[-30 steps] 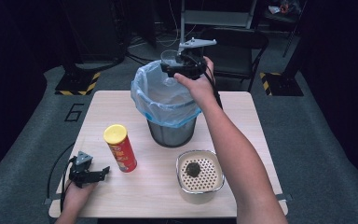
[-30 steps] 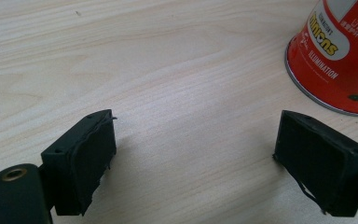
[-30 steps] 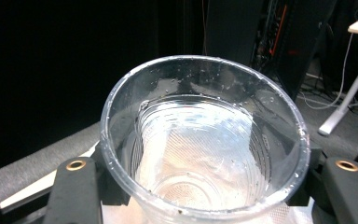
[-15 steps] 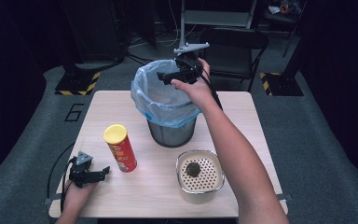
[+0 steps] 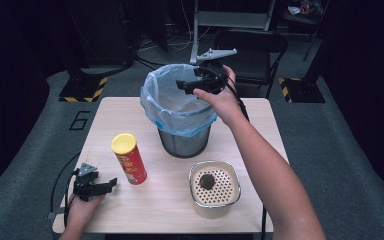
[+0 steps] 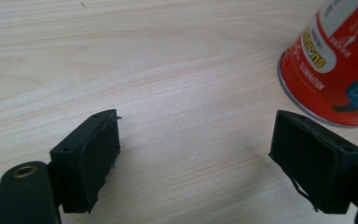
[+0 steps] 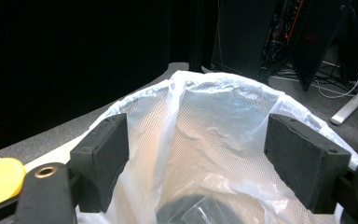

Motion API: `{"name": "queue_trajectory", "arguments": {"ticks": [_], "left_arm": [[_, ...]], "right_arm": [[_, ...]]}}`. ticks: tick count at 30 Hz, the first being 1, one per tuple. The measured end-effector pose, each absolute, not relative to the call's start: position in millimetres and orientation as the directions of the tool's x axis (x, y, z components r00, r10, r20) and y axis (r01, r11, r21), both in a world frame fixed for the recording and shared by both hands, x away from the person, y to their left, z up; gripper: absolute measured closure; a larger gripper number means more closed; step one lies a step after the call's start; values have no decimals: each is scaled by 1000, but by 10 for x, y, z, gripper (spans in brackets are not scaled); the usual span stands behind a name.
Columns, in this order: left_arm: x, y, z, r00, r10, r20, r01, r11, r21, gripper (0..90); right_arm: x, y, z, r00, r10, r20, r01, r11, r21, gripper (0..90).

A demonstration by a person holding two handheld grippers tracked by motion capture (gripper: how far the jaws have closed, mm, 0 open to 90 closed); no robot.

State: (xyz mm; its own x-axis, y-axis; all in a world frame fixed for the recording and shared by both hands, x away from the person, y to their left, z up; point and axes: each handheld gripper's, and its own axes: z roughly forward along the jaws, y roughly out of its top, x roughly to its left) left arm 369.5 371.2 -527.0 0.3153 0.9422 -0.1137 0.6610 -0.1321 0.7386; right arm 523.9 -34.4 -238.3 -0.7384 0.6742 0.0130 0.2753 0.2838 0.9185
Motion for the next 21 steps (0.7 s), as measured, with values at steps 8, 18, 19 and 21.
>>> {"name": "queue_trajectory", "arguments": {"ticks": [8,18,19,21], "left_arm": [[3656,3696,-5187,343,934,-98,638,-155,754,155],[3579,3582,-5058,387,914,-118,613,-159,774,137],[3569,3573,-5038,397,911,-113,609,-170,775,138],[3552,3544,-5019,405,907,-110,597,-171,784,137]], "right_arm": [[5036,-560,-2459,-761,648,-6,231,279,932,276],[4835,-908,-2579,-744,667,-20,222,277,935,302],[4815,-940,-2582,-743,669,-18,221,270,937,303],[4759,-1039,-2588,-740,672,-29,208,270,940,305]]}}
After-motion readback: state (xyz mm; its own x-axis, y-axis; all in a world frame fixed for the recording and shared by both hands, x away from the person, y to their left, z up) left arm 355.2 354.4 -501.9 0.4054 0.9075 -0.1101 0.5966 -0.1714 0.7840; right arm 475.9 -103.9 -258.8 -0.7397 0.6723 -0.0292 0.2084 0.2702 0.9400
